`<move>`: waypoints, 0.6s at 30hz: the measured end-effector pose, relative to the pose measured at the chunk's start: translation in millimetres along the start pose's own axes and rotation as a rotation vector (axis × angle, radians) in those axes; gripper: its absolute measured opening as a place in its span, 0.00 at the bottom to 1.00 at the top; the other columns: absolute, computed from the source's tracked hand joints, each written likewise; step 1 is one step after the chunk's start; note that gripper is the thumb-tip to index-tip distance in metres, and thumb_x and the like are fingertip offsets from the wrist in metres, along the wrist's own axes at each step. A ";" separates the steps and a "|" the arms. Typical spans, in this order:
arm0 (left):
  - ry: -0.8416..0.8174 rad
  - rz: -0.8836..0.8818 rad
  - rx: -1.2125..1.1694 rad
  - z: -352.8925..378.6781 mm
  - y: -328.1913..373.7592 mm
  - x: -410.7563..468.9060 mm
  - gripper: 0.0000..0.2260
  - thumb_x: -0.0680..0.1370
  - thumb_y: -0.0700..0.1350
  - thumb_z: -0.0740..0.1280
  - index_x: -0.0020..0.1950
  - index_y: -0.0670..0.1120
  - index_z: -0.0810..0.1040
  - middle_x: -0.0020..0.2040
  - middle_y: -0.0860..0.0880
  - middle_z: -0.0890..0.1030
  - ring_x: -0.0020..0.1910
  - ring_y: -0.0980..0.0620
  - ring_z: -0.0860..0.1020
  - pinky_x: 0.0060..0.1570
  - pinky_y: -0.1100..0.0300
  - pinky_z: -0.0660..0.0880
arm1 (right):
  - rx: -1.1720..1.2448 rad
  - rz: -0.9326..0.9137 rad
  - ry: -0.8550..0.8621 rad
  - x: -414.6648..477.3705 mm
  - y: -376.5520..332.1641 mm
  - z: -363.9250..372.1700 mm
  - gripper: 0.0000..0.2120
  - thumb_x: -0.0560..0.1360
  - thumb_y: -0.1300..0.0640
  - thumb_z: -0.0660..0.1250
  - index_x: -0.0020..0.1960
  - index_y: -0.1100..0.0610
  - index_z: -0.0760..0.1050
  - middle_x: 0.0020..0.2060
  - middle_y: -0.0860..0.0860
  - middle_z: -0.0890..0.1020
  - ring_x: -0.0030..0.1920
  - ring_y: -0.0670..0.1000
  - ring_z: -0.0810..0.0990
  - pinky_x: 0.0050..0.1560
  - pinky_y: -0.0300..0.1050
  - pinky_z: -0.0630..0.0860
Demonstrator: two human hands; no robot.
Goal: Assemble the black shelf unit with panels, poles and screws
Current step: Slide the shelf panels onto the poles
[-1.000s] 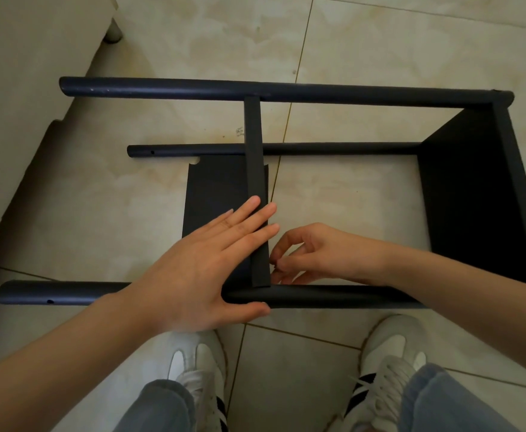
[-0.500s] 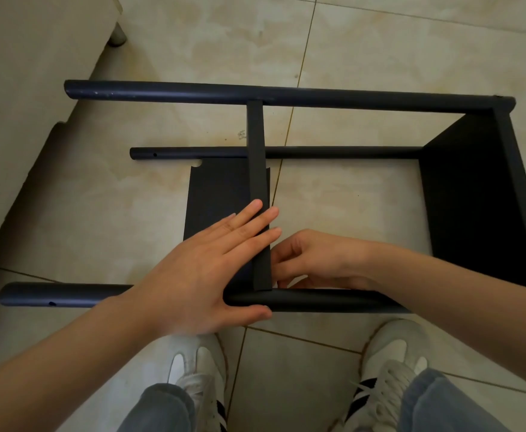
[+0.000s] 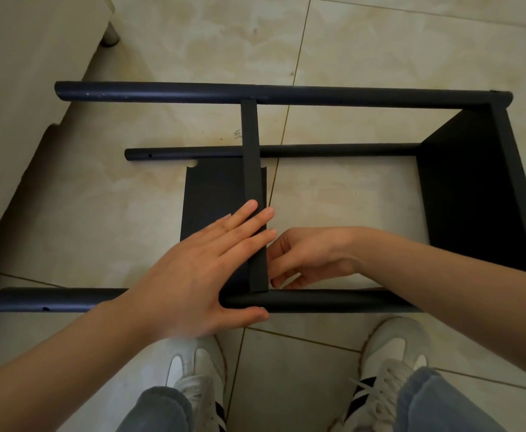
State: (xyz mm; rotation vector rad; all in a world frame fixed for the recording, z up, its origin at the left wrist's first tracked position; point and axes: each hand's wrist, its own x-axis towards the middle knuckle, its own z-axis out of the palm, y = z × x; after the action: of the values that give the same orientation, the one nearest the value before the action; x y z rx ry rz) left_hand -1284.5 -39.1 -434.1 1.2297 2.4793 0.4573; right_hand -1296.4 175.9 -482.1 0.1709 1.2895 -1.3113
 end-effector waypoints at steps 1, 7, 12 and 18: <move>-0.002 0.001 0.006 0.2 0.0 0.0 0.42 0.73 0.70 0.61 0.80 0.49 0.59 0.82 0.53 0.53 0.81 0.56 0.46 0.76 0.51 0.54 | -0.007 0.010 -0.001 0.4 0.3 0.4 0.10 0.77 0.62 0.67 0.57 0.63 0.80 0.48 0.53 0.82 0.49 0.49 0.79 0.52 0.43 0.78; -0.013 0.001 0.028 0.6 0.1 -0.2 0.42 0.74 0.71 0.60 0.81 0.49 0.57 0.82 0.53 0.51 0.81 0.56 0.44 0.75 0.52 0.51 | 0.049 0.015 -0.034 0.8 5.4 0.8 0.13 0.78 0.62 0.66 0.61 0.67 0.77 0.50 0.55 0.81 0.51 0.51 0.79 0.57 0.47 0.77; -0.024 -0.003 0.019 0.5 -0.1 -0.6 0.42 0.74 0.72 0.59 0.81 0.50 0.56 0.82 0.54 0.49 0.81 0.57 0.43 0.75 0.53 0.50 | 0.050 0.025 -0.039 2.6 6.4 -0.8 0.06 0.78 0.61 0.67 0.52 0.60 0.82 0.49 0.56 0.82 0.51 0.52 0.80 0.57 0.48 0.78; -0.027 -0.003 -0.005 0.0 0.0 -0.1 0.42 0.73 0.71 0.59 0.81 0.50 0.56 0.82 0.54 0.49 0.81 0.57 0.42 0.76 0.51 0.51 | 0.026 0.042 -0.039 9.2 7.9 2.6 0.12 0.78 0.56 0.67 0.60 0.60 0.80 0.53 0.56 0.82 0.51 0.53 0.81 0.55 0.47 0.78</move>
State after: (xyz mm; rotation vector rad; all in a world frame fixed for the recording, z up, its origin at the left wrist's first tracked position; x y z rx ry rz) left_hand -1284.5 -39.2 -434.1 1.2217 2.4559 0.4427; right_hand -1291.2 171.2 -492.4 0.1889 1.2302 -1.2903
